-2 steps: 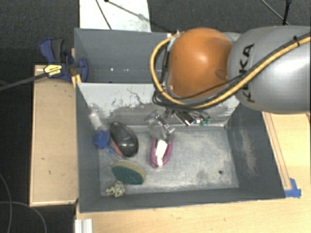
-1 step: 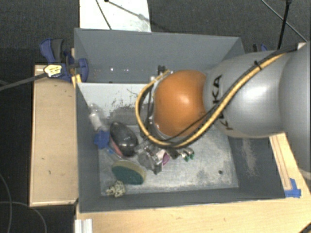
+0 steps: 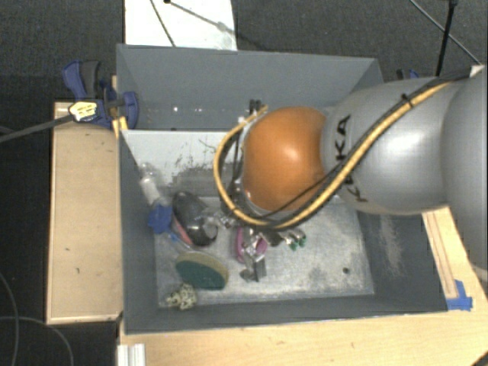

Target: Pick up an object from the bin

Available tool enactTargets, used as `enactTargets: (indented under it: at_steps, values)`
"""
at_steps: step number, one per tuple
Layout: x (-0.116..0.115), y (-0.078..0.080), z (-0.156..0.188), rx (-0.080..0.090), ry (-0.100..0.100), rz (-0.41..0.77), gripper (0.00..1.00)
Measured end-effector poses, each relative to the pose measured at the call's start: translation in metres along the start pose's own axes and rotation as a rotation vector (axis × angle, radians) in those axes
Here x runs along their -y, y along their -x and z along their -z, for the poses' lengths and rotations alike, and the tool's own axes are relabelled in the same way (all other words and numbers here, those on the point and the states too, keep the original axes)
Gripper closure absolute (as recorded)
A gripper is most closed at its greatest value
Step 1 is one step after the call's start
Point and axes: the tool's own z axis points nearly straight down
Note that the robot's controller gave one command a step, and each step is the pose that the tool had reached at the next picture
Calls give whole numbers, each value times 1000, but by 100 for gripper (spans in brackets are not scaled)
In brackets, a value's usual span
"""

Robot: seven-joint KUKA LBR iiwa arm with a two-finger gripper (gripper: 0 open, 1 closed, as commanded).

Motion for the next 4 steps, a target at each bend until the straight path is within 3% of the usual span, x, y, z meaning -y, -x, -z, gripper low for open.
enactTargets:
  at_steps: [1, 2, 3, 4]
  values:
    - [37, 52, -77, 16, 1, 20, 0]
    - [42, 49, -76, 10, -8, 15, 100]
    - [43, 43, -81, -10, -6, 13, 0]
    - [106, -42, -80, -5, -2, 113, 0]
